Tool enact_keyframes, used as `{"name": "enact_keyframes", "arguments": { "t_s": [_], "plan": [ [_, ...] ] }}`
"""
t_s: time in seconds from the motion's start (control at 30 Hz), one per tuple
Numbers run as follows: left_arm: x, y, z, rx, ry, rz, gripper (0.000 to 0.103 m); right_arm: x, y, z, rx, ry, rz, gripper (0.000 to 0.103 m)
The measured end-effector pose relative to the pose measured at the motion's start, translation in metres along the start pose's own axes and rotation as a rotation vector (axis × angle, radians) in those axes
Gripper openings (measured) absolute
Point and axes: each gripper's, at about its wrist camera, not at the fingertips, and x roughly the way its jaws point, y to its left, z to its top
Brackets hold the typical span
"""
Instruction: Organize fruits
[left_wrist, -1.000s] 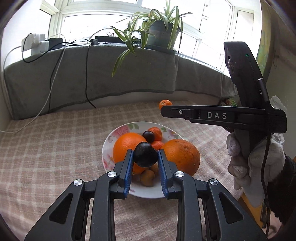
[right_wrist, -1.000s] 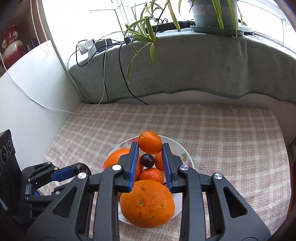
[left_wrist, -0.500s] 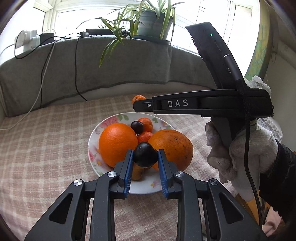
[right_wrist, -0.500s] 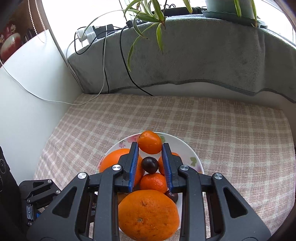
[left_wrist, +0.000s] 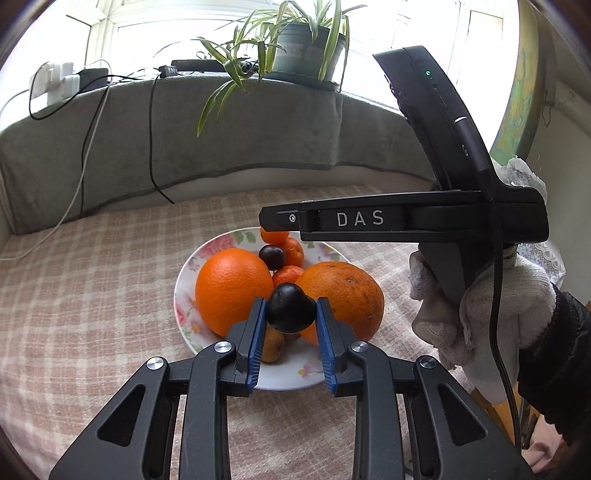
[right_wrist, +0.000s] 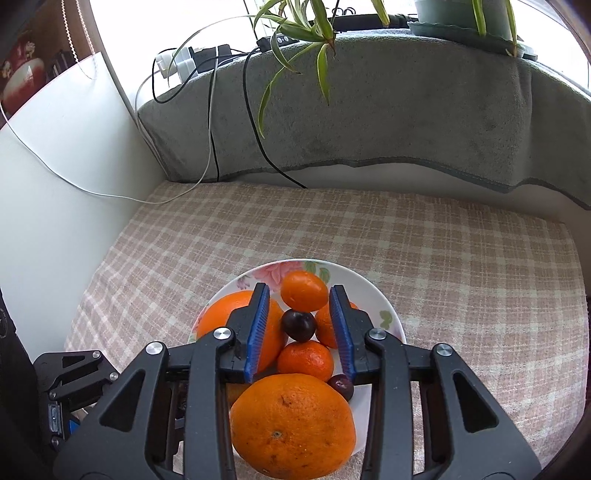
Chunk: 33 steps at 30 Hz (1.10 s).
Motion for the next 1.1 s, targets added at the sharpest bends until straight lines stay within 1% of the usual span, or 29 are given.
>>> {"name": "enact_keyframes", "arguments": {
  "t_s": [0.03,0.13,0.2,0.23,0.37,0.4,0.47,0.53,0.6,0.7,0.73,0.8,0.9,0.97,1.0,1.03,1.1],
  "plan": [
    [0.0,0.0,0.0,-0.001,0.001,0.004,0.026,-0.001,0.0,0.0,0.001,-0.004,0.001,0.05],
    [-0.002,0.001,0.0,-0.008,-0.006,0.005,0.032,-0.004,-0.001,0.001,0.009,-0.008,0.003,0.05],
    [-0.004,0.001,0.0,-0.01,-0.012,0.008,0.043,-0.007,-0.001,0.001,0.014,-0.013,0.001,0.052],
    [-0.005,0.0,0.0,-0.01,-0.017,0.011,0.044,-0.009,-0.001,0.0,0.015,-0.018,0.003,0.054],
    [-0.009,0.002,0.0,-0.016,-0.027,0.016,0.044,-0.02,0.0,-0.004,0.027,-0.042,-0.003,0.056],
    [-0.01,0.002,0.0,-0.017,-0.029,0.017,0.047,-0.023,0.0,-0.006,0.032,-0.051,-0.003,0.058],
    [-0.014,0.002,-0.001,-0.018,-0.034,0.018,0.049,-0.031,0.001,-0.01,0.042,-0.072,-0.002,0.064],
    [-0.018,0.002,-0.002,-0.023,-0.039,0.022,0.049,-0.041,0.002,-0.013,0.048,-0.094,-0.008,0.071],
    [-0.022,0.003,-0.003,-0.027,-0.043,0.025,0.053,-0.05,0.003,-0.017,0.05,-0.116,-0.016,0.074],
    [-0.028,0.004,-0.004,-0.031,-0.051,0.028,0.057,-0.064,0.005,-0.023,0.061,-0.146,-0.032,0.085],
    [-0.029,0.003,-0.004,-0.031,-0.053,0.03,0.058,-0.069,0.006,-0.025,0.063,-0.156,-0.037,0.086],
    [-0.035,0.003,-0.006,-0.033,-0.058,0.037,0.065,-0.077,0.008,-0.03,0.061,-0.17,-0.05,0.086],
    [-0.042,0.004,-0.008,-0.045,-0.067,0.048,0.07,-0.087,0.011,-0.037,0.056,-0.187,-0.076,0.086],
    [-0.046,0.005,-0.008,-0.051,-0.068,0.058,0.072,-0.094,0.013,-0.042,0.053,-0.195,-0.091,0.09],
    [-0.048,0.005,-0.009,-0.053,-0.07,0.064,0.073,-0.097,0.013,-0.045,0.053,-0.202,-0.099,0.094],
    [-0.051,0.005,-0.01,-0.056,-0.074,0.071,0.074,-0.1,0.014,-0.048,0.053,-0.211,-0.105,0.097],
    [-0.056,0.005,-0.012,-0.055,-0.082,0.092,0.078,-0.105,0.016,-0.053,0.049,-0.222,-0.118,0.097]
  ]
}}
